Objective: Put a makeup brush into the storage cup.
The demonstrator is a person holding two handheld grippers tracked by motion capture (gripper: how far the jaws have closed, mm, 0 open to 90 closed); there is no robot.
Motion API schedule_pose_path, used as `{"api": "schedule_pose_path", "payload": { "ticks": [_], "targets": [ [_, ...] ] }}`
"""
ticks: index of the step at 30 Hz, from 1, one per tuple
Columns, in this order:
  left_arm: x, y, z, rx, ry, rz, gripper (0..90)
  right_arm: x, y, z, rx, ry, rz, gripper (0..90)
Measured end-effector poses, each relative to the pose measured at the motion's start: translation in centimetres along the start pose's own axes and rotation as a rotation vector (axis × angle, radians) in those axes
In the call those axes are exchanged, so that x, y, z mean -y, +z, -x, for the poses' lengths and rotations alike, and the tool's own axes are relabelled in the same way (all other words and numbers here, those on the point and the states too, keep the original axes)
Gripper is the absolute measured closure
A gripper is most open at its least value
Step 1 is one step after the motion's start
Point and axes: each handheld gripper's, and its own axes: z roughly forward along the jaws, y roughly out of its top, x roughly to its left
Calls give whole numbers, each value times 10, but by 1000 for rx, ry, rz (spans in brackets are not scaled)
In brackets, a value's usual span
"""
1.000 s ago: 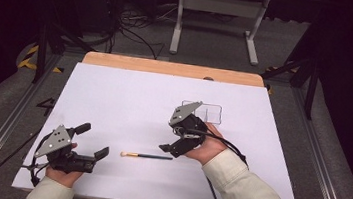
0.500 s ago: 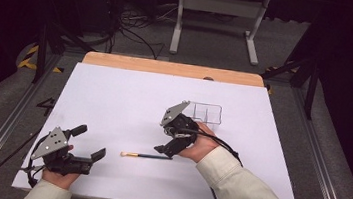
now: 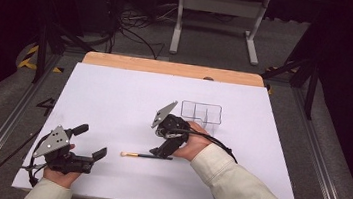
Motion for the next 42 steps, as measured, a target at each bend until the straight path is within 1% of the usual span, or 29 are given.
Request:
{"api": "schedule_pose_path", "payload": {
  "ticks": [6,8,11,13,14,15,16,18,19,20,21,23,24,25,26,27,30,37,38,42],
  "targets": [
    [0,2,-1,3,-1,-2,3,-3,7,0,-2,-9,-23,204],
    [0,3,-1,4,-3,0,3,-3,9,0,-8,-4,-35,209],
    [-1,3,-1,2,-2,1,3,-4,13,0,-14,-12,-45,213],
    [-1,2,-1,-3,2,13,3,-4,16,-1,-6,-31,-59,198],
    [-1,1,-1,-5,0,17,3,-4,17,-1,-5,-31,-66,190],
    [-1,1,-1,-5,-4,18,3,-4,19,-1,-11,-20,-73,182],
    [-1,1,-1,-5,-1,16,3,-4,21,-1,-5,-14,-80,181],
    [-1,1,-1,-3,1,12,3,-3,23,-1,-5,-13,-84,195],
    [-1,1,-1,-3,2,12,3,-3,24,-1,-10,-15,-85,205],
    [-1,1,-1,-3,2,13,3,-3,27,-2,-13,-14,-97,234],
    [-1,1,-1,-5,-3,15,3,-3,28,-3,-6,-19,-99,246],
    [-1,1,-1,-4,-4,15,4,-3,32,-3,-11,-26,-107,277],
    [-1,1,-1,-4,-4,15,3,-3,32,-3,-11,-26,-107,277],
    [-1,1,-1,-2,-5,17,3,-3,34,-4,-13,-22,-119,294],
    [-1,1,-1,-3,-1,19,3,-2,37,-4,-12,-30,-129,309],
    [-1,0,-1,-2,-4,18,3,-1,39,-5,-13,-23,-138,327],
    [-1,0,-1,-2,-1,16,3,0,45,-5,-21,-30,-161,353],
    [-1,1,-1,-1,-5,19,3,2,50,-6,-37,-34,-190,443],
    [-1,1,-1,-1,-4,20,4,2,50,-6,-48,-43,-195,462],
    [-1,1,-1,-1,-3,18,4,2,53,-8,-63,-47,-208,507]
  ]
}}
